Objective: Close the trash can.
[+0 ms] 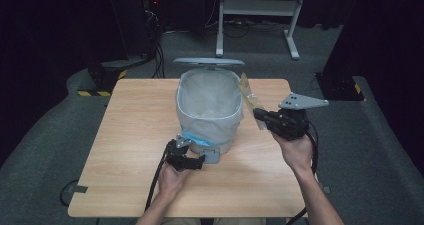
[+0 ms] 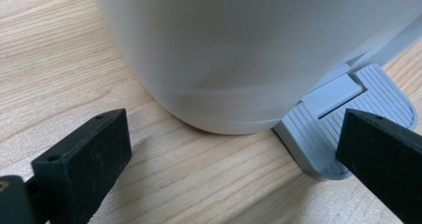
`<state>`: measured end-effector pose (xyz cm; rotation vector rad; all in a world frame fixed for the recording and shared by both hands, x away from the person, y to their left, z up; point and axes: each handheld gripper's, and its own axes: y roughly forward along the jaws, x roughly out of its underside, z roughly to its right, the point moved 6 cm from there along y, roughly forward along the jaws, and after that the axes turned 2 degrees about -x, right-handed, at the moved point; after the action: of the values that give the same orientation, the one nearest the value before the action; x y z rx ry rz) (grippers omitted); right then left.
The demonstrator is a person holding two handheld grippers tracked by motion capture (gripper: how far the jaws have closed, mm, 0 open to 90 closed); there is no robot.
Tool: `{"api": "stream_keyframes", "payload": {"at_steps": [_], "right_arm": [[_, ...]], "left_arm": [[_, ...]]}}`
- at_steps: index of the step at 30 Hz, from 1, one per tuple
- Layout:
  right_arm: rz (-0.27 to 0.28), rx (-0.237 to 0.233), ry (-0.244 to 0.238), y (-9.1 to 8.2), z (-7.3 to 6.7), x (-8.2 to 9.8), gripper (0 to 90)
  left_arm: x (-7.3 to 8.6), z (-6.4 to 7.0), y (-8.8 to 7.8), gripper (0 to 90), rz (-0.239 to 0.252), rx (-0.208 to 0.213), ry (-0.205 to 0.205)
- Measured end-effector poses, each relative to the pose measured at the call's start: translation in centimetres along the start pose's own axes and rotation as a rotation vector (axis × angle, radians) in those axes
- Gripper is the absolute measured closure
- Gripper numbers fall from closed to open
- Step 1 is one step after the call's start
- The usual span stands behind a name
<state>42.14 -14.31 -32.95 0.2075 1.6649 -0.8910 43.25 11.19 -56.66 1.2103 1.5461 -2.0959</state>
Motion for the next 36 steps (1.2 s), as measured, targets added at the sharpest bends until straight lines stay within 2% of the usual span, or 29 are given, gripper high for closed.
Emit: {"api": "stream_keyframes", "payload": {"at_steps": [8, 27, 36], "right_arm": [[-0.014, -0.029, -0.017, 1.3, -1.0, -1.4, 89.3], [-0.068, -0.071, -0.029, 4.4, -1.7, -3.3, 89.1], [-0.063, -0.096, -0.035, 5.6, -2.3, -4.3, 89.0]], "left_arm": [[0.0, 0.0, 0.0, 0.9, 0.0, 0.0, 0.001], [0.0, 0.0, 0.0, 0.9, -0.001, 0.0, 0.002], [0.0, 0.1, -0.1, 0.9, -0.001, -0.003, 0.004]]}}
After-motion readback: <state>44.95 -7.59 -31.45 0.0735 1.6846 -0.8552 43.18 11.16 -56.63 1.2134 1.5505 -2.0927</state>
